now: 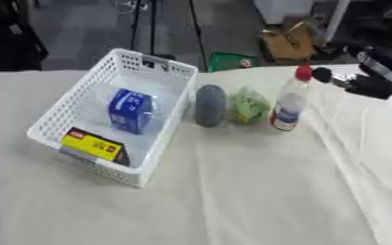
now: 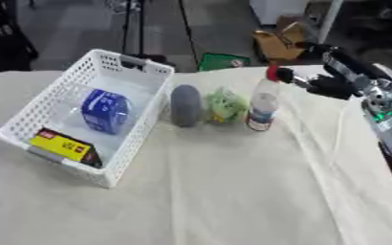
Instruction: Pick up objects on the table and place them in the box.
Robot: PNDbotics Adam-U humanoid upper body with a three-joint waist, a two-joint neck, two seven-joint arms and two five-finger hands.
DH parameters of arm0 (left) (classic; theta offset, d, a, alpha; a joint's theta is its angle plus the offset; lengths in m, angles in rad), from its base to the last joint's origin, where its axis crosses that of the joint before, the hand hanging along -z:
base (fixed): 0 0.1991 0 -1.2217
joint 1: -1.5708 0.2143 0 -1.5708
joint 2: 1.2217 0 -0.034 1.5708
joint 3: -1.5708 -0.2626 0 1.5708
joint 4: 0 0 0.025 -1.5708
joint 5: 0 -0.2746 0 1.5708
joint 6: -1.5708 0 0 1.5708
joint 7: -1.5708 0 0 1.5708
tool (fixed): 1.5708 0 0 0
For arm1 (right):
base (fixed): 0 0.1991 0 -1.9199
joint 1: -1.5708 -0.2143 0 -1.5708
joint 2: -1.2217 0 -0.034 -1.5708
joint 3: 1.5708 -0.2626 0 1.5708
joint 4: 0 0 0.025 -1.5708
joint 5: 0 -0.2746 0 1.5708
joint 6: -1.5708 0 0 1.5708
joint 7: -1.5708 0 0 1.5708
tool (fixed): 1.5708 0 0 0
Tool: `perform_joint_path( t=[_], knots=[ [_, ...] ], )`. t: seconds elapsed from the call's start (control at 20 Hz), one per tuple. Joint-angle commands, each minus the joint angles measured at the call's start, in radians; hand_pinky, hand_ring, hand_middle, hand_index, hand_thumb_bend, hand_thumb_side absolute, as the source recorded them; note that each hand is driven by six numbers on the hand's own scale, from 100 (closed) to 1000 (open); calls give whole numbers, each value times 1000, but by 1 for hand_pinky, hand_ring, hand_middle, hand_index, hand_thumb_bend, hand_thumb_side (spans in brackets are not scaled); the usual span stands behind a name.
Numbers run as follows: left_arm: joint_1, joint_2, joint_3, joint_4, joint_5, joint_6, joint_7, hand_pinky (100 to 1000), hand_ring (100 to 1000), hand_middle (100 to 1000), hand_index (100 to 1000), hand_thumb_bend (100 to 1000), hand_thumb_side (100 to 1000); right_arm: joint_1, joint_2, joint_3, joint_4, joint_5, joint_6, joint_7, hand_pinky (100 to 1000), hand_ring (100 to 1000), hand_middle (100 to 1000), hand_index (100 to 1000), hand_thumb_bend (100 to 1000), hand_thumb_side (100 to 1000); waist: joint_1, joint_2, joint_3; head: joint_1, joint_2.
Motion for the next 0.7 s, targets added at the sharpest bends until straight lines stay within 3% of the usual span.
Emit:
perform_joint_path(
  t=[0.05, 0.7],
  knots=[
    [-15, 13, 3, -18, -4, 3, -3, 714, 679, 769, 739, 100, 681, -6, -19, -14, -22, -36, -19, 5, 999, 1000, 805, 1000, 747, 1000, -1, -14, 1, -2, -9],
    [-17, 9, 2, -18, -5, 6, -7, 714, 680, 769, 739, 100, 681, 40, 11, -31, -24, -63, -54, -68, 998, 1000, 792, 1000, 752, 986, 4, -7, 2, -8, -18]
  ],
)
